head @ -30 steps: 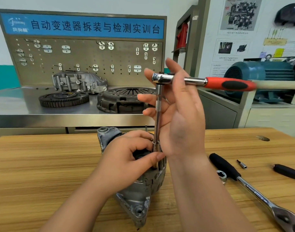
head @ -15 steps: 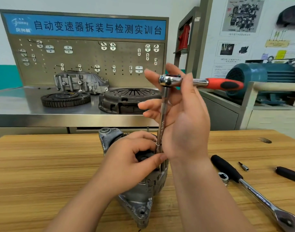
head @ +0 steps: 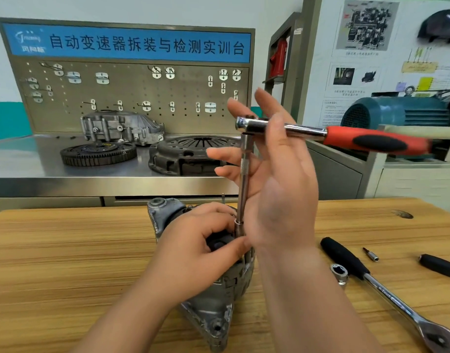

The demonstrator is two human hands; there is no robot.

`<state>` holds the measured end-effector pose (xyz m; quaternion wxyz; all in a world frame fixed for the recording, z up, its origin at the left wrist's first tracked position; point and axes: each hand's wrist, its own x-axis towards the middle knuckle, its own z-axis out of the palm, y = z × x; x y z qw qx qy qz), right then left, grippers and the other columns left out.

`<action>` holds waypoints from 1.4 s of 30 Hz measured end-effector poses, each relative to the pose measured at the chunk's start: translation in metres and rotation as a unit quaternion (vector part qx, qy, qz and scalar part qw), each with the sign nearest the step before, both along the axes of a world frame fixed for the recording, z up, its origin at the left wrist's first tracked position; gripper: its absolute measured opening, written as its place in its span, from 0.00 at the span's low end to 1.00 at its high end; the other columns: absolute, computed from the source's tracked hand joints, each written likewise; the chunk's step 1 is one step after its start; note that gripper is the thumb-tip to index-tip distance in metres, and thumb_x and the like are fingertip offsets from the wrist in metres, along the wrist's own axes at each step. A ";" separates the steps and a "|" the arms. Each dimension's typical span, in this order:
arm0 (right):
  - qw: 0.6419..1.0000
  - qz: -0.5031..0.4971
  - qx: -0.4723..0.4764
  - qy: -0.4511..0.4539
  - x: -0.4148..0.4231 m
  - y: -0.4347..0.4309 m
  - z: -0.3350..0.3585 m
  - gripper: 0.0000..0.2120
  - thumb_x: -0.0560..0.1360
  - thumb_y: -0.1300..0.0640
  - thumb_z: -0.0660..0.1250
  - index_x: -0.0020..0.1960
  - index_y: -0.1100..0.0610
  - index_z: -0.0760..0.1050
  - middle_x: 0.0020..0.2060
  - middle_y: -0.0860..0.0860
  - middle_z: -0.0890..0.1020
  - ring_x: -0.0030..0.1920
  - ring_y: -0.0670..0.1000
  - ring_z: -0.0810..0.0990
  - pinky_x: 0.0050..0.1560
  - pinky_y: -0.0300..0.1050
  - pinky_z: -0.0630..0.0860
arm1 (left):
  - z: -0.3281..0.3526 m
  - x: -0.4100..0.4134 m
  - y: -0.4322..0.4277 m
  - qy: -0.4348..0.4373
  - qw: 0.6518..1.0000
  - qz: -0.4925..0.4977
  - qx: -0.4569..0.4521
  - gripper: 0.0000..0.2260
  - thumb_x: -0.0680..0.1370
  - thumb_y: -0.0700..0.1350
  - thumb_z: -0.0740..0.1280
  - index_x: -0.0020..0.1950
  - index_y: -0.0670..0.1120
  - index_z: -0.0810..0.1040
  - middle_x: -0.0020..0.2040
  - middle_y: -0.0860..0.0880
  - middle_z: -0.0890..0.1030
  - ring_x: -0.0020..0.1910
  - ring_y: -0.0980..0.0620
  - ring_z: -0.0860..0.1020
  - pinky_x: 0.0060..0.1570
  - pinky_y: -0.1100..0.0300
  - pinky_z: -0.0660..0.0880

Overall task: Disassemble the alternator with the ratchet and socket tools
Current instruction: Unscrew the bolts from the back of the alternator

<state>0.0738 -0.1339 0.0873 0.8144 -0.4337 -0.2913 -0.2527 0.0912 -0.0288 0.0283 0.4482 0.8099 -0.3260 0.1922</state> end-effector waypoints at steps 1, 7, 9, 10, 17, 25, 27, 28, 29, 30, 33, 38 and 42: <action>1.000 0.009 0.009 0.011 0.000 -0.001 0.000 0.14 0.80 0.50 0.55 0.60 0.53 0.73 0.54 0.54 0.84 0.35 0.51 0.83 0.33 0.39 0.77 | 0.000 0.000 0.000 0.004 1.000 -0.011 -0.002 0.18 0.67 0.59 0.65 0.41 0.46 0.84 0.48 0.57 0.81 0.50 0.56 0.79 0.48 0.54 0.76; 0.999 -0.024 -0.004 0.027 0.000 0.002 -0.001 0.09 0.79 0.51 0.60 0.55 0.48 0.77 0.50 0.52 0.84 0.41 0.50 0.82 0.32 0.39 0.76 | 0.000 0.002 0.001 0.015 1.000 -0.006 0.002 0.11 0.67 0.51 0.70 0.36 0.43 0.82 0.47 0.55 0.82 0.49 0.57 0.79 0.47 0.59 0.75; 0.997 -0.073 -0.028 -0.011 0.000 0.002 -0.001 0.10 0.77 0.55 0.63 0.53 0.45 0.80 0.51 0.47 0.83 0.45 0.49 0.81 0.34 0.38 0.76 | 0.001 0.002 0.001 0.010 1.000 0.001 0.003 0.10 0.68 0.50 0.70 0.36 0.43 0.82 0.46 0.57 0.82 0.48 0.58 0.79 0.47 0.62 0.75; 0.994 -0.094 -0.040 -0.028 0.000 0.003 -0.001 0.11 0.76 0.57 0.64 0.53 0.44 0.80 0.51 0.44 0.83 0.47 0.49 0.80 0.35 0.38 0.76 | 0.001 0.002 0.000 0.005 1.000 0.003 0.007 0.10 0.68 0.50 0.71 0.38 0.44 0.82 0.45 0.58 0.82 0.48 0.59 0.79 0.47 0.63 0.75; 1.000 -0.023 -0.020 -0.002 0.000 0.003 -0.001 0.11 0.79 0.52 0.58 0.56 0.47 0.77 0.56 0.49 0.83 0.45 0.49 0.82 0.34 0.38 0.76 | 0.000 0.001 0.001 -0.009 1.000 0.009 0.015 0.12 0.68 0.55 0.70 0.42 0.47 0.84 0.48 0.59 0.81 0.51 0.59 0.79 0.49 0.55 0.76; 0.999 -0.038 -0.017 0.018 0.002 0.003 -0.003 0.10 0.78 0.51 0.60 0.56 0.46 0.77 0.51 0.50 0.85 0.46 0.48 0.81 0.35 0.39 0.77 | 0.000 0.003 0.002 0.018 1.000 -0.004 0.006 0.12 0.68 0.51 0.70 0.37 0.43 0.83 0.48 0.55 0.82 0.49 0.56 0.80 0.48 0.54 0.76; 0.996 -0.083 -0.033 -0.026 0.003 0.003 -0.002 0.10 0.77 0.55 0.64 0.54 0.44 0.79 0.52 0.45 0.84 0.50 0.45 0.79 0.40 0.42 0.79 | 0.000 0.003 0.000 0.010 1.000 0.004 0.002 0.12 0.67 0.51 0.70 0.37 0.42 0.83 0.47 0.56 0.82 0.48 0.57 0.80 0.48 0.55 0.76; 0.992 -0.105 -0.047 -0.048 0.003 0.003 -0.002 0.10 0.76 0.56 0.66 0.53 0.44 0.80 0.52 0.43 0.83 0.51 0.43 0.79 0.45 0.46 0.79 | -0.001 0.003 -0.001 0.005 1.000 0.010 0.004 0.13 0.68 0.52 0.70 0.39 0.42 0.83 0.47 0.56 0.82 0.48 0.58 0.79 0.48 0.56 0.76; 0.989 -0.119 -0.060 -0.063 0.003 0.003 -0.002 0.10 0.75 0.56 0.67 0.53 0.43 0.79 0.52 0.41 0.83 0.53 0.43 0.79 0.49 0.48 0.79 | -0.001 0.003 -0.001 0.002 1.000 0.015 0.008 0.13 0.68 0.52 0.70 0.40 0.42 0.83 0.47 0.57 0.82 0.49 0.59 0.79 0.49 0.56 0.76; 0.988 -0.123 -0.065 -0.068 0.002 0.003 -0.002 0.10 0.75 0.55 0.67 0.53 0.44 0.79 0.53 0.41 0.82 0.54 0.44 0.79 0.49 0.47 0.79 | -0.002 0.003 -0.002 -0.001 1.000 0.019 0.012 0.12 0.70 0.52 0.71 0.42 0.43 0.84 0.47 0.58 0.82 0.49 0.60 0.79 0.49 0.56 0.76; 0.995 -0.077 -0.038 -0.041 0.002 0.004 -0.002 0.10 0.77 0.56 0.64 0.55 0.45 0.79 0.56 0.46 0.83 0.51 0.48 0.80 0.38 0.39 0.77 | -0.002 0.003 -0.002 -0.004 1.000 0.022 0.014 0.12 0.69 0.53 0.70 0.43 0.46 0.84 0.47 0.60 0.81 0.50 0.61 0.78 0.49 0.55 0.77; 1.000 0.003 0.005 0.008 0.002 -0.001 0.000 0.14 0.79 0.51 0.56 0.60 0.54 0.74 0.53 0.52 0.85 0.40 0.50 0.83 0.33 0.38 0.77 | -0.002 0.003 0.001 0.001 1.000 -0.008 -0.007 0.17 0.67 0.58 0.67 0.39 0.45 0.84 0.47 0.57 0.82 0.50 0.55 0.80 0.49 0.52 0.77; 1.000 -0.005 0.003 0.023 0.002 0.000 -0.002 0.13 0.79 0.49 0.58 0.58 0.51 0.76 0.51 0.53 0.85 0.38 0.49 0.83 0.31 0.38 0.76 | -0.001 0.005 0.005 0.023 0.999 -0.038 -0.020 0.18 0.66 0.58 0.67 0.38 0.43 0.83 0.48 0.52 0.82 0.50 0.53 0.80 0.50 0.53 0.76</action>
